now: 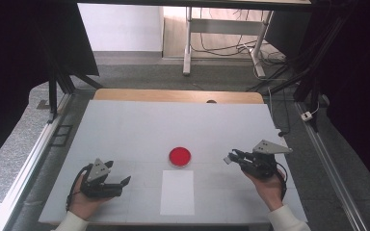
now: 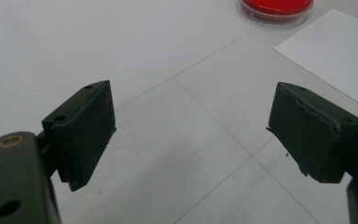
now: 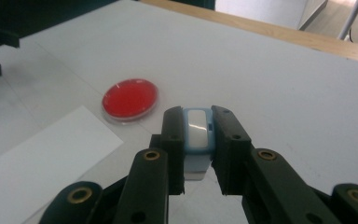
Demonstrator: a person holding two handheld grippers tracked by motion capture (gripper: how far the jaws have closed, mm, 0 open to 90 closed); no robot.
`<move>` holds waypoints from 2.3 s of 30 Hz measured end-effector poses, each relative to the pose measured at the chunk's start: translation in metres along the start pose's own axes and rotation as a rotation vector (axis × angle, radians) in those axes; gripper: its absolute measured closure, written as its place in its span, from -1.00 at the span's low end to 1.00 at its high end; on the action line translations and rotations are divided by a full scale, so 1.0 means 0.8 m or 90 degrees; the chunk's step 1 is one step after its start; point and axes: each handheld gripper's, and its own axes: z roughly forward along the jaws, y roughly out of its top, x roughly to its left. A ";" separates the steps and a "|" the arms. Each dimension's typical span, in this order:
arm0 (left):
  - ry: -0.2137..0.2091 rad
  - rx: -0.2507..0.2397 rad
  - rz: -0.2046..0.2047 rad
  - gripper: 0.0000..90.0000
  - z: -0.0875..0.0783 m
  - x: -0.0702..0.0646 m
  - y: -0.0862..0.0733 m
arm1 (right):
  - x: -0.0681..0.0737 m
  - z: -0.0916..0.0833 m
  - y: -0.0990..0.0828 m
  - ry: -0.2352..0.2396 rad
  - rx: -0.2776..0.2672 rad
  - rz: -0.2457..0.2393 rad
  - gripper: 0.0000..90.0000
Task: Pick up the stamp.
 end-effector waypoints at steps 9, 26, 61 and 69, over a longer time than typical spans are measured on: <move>0.001 -0.002 0.000 -0.67 -0.001 -0.001 0.000 | 0.009 -0.003 0.021 0.007 -0.033 0.002 0.67; -0.004 -0.007 -0.003 -0.67 -0.001 -0.001 0.001 | 0.020 0.017 0.047 0.035 -0.045 0.005 0.67; 0.007 -0.006 0.007 -0.67 0.004 -0.005 0.001 | 0.066 0.064 0.044 0.116 -0.046 -0.004 0.66; 0.011 -0.003 0.014 -0.66 0.004 -0.007 0.001 | 0.069 0.067 0.043 0.121 -0.048 -0.002 0.66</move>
